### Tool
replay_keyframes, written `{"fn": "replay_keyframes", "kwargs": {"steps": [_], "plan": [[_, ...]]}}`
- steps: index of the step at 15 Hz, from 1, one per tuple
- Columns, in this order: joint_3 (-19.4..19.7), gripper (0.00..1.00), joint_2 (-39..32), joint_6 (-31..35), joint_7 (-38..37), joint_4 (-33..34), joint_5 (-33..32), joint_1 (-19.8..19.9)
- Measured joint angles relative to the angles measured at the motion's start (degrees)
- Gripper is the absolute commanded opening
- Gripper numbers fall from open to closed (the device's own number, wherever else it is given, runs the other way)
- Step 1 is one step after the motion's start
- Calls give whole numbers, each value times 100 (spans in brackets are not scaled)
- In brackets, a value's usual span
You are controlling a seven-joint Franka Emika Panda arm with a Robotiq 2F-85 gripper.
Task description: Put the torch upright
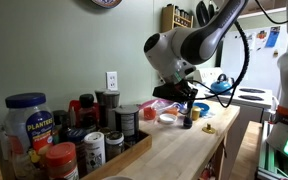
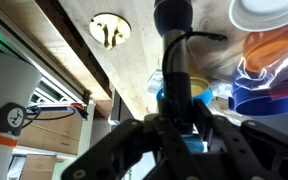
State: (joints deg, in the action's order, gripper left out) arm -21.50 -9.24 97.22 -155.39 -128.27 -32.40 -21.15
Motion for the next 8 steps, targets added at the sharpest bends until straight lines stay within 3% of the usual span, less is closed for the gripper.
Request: {"fn": "replay_keyframes", "kwargs": {"steps": [5,8], "plan": [[23,97,-59,0,18,107,0,-76],[39,100,-54,0,27,129,0,-79]]}}
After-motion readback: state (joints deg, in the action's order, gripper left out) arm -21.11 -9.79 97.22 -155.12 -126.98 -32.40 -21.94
